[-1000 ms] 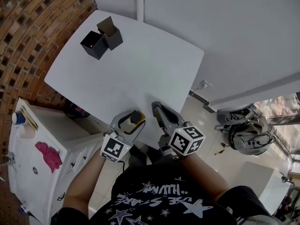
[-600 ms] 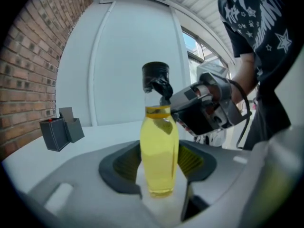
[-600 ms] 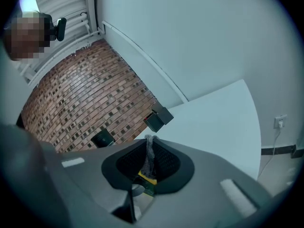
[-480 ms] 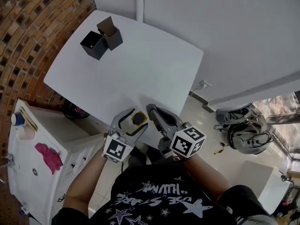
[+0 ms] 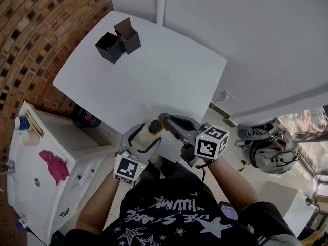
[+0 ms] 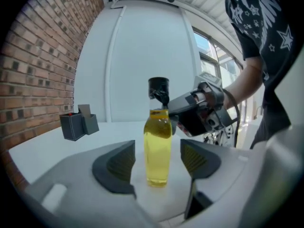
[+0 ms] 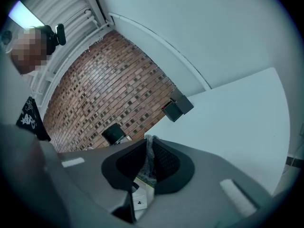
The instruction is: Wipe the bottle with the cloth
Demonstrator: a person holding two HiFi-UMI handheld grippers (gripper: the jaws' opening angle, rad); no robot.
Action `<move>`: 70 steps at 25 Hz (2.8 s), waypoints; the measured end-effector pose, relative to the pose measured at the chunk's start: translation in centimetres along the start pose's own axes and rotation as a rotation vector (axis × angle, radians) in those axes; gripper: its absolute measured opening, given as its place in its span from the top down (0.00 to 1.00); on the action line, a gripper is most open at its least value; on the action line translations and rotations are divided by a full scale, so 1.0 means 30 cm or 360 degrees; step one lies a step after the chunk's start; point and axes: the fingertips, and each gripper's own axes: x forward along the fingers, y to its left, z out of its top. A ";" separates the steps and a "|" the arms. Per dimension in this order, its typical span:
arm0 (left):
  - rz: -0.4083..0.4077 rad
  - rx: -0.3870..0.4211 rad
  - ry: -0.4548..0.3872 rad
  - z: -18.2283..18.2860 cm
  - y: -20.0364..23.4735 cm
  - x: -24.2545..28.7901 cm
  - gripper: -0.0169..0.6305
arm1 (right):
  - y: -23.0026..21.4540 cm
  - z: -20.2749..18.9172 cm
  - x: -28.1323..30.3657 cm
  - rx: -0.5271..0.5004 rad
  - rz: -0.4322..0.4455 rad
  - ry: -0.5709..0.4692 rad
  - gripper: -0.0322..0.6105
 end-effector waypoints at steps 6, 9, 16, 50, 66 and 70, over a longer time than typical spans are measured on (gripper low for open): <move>0.0141 -0.0111 -0.0023 0.011 0.020 -0.041 0.51 | -0.041 -0.048 0.021 0.0011 0.0015 0.0075 0.89; 0.0236 -0.0209 -0.0018 0.019 0.047 -0.081 0.51 | -0.064 -0.083 0.033 0.0022 0.0005 0.0115 0.89; 0.0394 -0.0317 -0.0088 0.055 0.112 -0.162 0.51 | -0.144 -0.175 0.069 0.0059 -0.0046 0.0243 0.89; 0.0777 -0.0210 -0.0444 0.435 0.266 -0.320 0.79 | 0.101 0.335 -0.197 -0.0796 -0.0461 -0.0473 0.89; 0.0636 -0.0230 -0.0511 0.487 0.216 -0.254 0.97 | 0.218 0.275 -0.267 -0.1057 -0.0576 -0.0490 0.89; 0.0629 -0.0213 -0.0483 0.484 0.203 -0.239 0.97 | 0.215 0.284 -0.282 -0.1075 -0.0621 -0.0500 0.89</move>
